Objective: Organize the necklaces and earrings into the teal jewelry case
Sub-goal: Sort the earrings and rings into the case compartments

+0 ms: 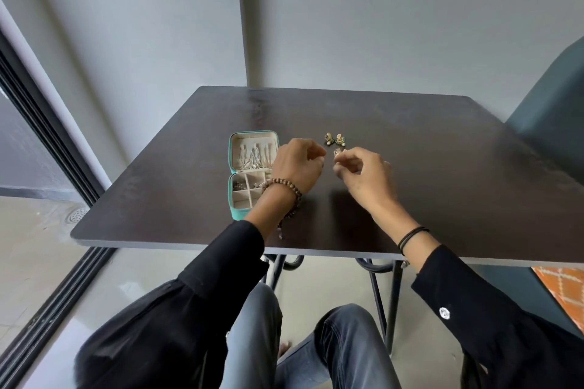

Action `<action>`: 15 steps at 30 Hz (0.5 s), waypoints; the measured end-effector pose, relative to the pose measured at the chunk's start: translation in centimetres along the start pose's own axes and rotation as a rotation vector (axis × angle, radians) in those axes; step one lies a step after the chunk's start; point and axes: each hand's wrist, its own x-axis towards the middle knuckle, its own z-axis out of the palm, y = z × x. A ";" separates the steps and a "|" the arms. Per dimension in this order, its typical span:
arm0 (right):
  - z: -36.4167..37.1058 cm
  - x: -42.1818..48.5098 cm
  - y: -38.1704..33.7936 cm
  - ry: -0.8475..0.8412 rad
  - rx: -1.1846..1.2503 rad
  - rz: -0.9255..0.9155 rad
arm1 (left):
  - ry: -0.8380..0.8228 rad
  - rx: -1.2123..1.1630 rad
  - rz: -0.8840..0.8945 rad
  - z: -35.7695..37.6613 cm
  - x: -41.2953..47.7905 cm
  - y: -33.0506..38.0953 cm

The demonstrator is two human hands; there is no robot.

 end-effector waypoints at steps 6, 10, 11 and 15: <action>0.4 3.7 3.6 -0.022 -0.122 0.078 | -0.049 -0.019 -0.176 3.9 2.8 1.2; 1.3 4.9 4.3 -0.028 -0.101 0.079 | -0.001 -0.092 -0.280 6.3 4.4 1.3; 1.5 5.1 4.4 -0.034 -0.098 0.076 | 0.019 -0.105 -0.304 6.9 4.8 1.1; 2.0 5.4 4.5 -0.055 -0.112 0.041 | 0.062 -0.132 -0.336 8.2 5.8 0.5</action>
